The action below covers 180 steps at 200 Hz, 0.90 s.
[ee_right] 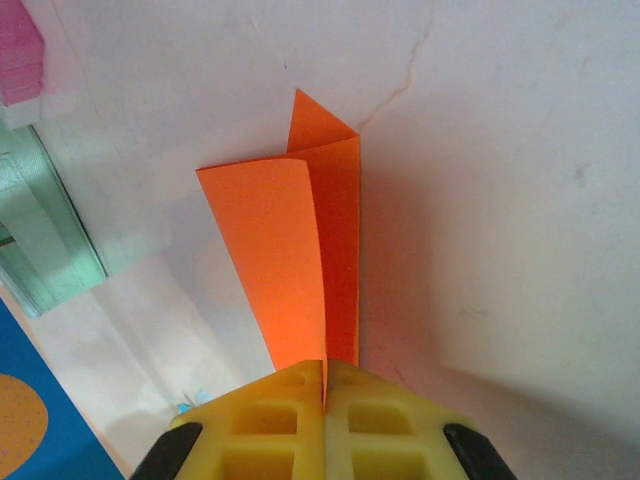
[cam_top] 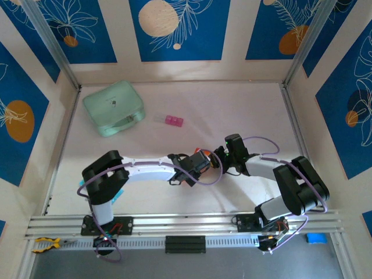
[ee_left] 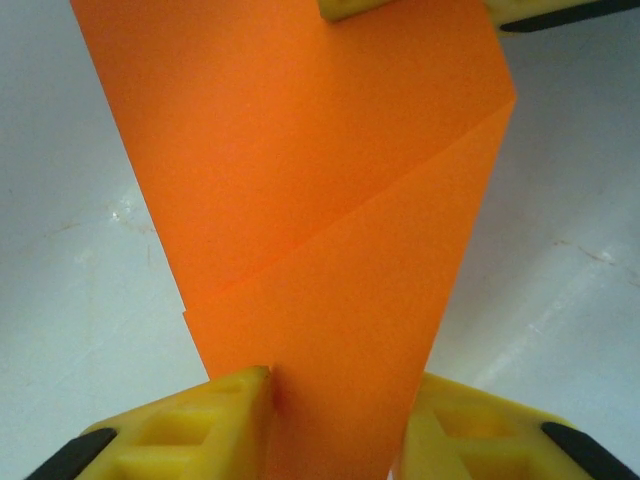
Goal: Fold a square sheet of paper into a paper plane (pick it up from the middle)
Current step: Fold the wing for the fifth time at the center of the table.
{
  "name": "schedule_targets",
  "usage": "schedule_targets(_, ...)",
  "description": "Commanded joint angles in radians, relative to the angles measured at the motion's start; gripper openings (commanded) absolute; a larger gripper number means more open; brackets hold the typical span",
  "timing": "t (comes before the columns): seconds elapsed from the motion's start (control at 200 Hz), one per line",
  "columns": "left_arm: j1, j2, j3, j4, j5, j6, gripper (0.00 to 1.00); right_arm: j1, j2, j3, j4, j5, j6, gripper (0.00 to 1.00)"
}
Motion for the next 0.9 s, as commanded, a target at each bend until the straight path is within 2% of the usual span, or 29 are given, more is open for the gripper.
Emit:
schedule_targets(0.0, -0.010, -0.028, -0.006, -0.002, 0.008, -0.016, 0.34, 0.005, -0.022, -0.014, -0.017, 0.005, 0.015, 0.00)
schedule_targets(0.63, -0.010, 0.006, 0.010, -0.023, -0.005, -0.025, 0.17, 0.003, -0.047, -0.027, -0.027, 0.010, 0.012, 0.02)
schedule_targets(0.74, -0.009, 0.008, 0.008, -0.024, -0.005, -0.030, 0.13, 0.003, -0.059, -0.022, -0.041, 0.012, -0.004, 0.05)
schedule_targets(0.895, 0.001, 0.006, 0.000, -0.015, 0.018, -0.039, 0.06, -0.011, -0.113, -0.008, -0.133, 0.039, -0.068, 0.15)
